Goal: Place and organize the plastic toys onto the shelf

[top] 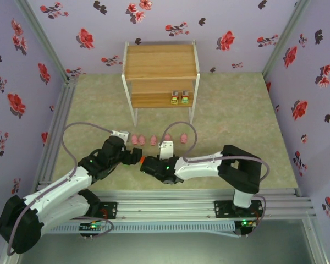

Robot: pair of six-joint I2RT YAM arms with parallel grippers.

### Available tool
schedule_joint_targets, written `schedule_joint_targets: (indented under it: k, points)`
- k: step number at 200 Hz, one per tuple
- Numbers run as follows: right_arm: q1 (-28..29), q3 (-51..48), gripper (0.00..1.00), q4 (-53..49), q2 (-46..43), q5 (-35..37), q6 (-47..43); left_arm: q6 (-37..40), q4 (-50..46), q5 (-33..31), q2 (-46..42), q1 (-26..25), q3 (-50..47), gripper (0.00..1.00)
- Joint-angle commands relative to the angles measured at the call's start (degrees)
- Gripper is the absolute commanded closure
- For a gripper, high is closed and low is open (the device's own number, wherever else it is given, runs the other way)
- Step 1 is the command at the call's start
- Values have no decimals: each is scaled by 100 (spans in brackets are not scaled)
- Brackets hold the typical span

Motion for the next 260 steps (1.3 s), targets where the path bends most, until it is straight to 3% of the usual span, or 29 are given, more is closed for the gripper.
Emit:
schedule_joint_targets:
  k: [1,117,260]
  points:
    - [-111,-102,98,-373,-441,462,-143,190,135,208,-6,-39,-31,8]
    - [-743,439,98,-547,-1231,760,-1292,367,726,1399,-55,-75,-193,8]
    - [-1750,2446,98,-222,-334,90,-2540,371,734,1050,205,-75,-184,8]
